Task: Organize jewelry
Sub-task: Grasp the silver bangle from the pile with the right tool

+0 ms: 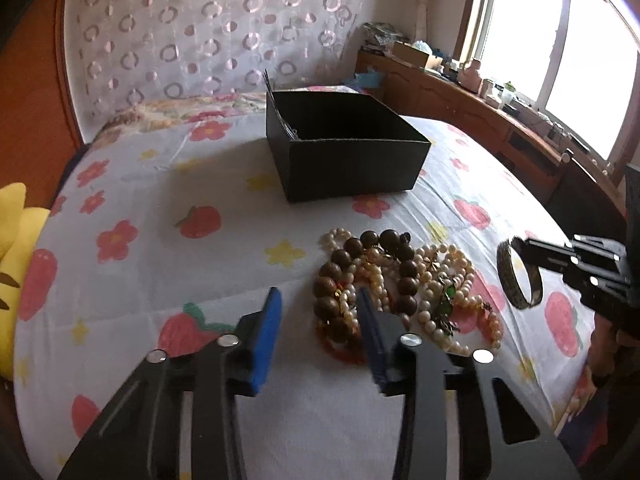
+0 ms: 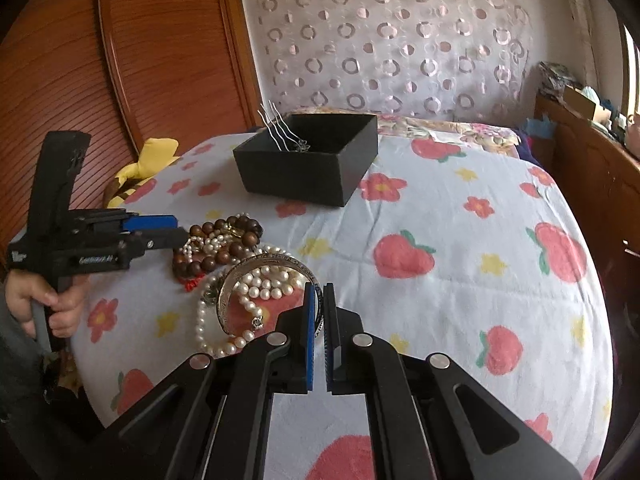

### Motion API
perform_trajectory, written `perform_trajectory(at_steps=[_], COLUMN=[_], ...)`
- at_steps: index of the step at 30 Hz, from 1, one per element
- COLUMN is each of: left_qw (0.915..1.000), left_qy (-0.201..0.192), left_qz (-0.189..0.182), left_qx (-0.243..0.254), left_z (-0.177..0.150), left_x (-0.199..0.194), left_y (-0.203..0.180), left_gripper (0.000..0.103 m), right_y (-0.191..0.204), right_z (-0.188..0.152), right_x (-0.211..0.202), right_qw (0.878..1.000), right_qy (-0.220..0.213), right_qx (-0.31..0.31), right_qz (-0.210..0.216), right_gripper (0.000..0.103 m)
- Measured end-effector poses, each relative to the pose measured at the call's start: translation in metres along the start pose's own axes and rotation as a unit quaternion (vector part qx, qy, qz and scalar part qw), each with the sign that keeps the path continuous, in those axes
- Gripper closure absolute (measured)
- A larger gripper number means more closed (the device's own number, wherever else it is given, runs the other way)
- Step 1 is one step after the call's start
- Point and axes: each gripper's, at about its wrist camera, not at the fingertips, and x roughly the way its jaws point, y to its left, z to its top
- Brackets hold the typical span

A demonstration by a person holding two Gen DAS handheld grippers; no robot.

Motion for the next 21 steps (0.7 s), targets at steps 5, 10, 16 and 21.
perform_trajectory(at_steps=[5,10,16,21], left_qw=[0.9997,0.9989,0.9999,0.9997], left_qy=[0.017,0.023,0.010,-0.023], left_qz=[-0.015,-0.035,-0.009,-0.009], left_qx=[-0.013,-0.021,-0.003,0.008], left_z=[0.005,0.005,0.005,0.012], left_x=[0.012,0.013,0.006,-0.019], left_y=[0.003,0.005,-0.005,-0.017], left_gripper=[0.076,0.088,0.090,0.091], right_y=[0.002,0.002,0.002,0.004], right_z=[-0.004,-0.005,-0.006,-0.003], right_x=[0.005,0.006,0.006,0.005], right_qw=[1.000,1.000,1.000,1.000], right_qy=[0.001,0.002,0.001,-0.002], right_qx=[0.004,0.005,0.004,0.000], right_qz=[0.004,0.006,0.004,0.004], right_gripper=[0.098,0.098,0.098,0.098])
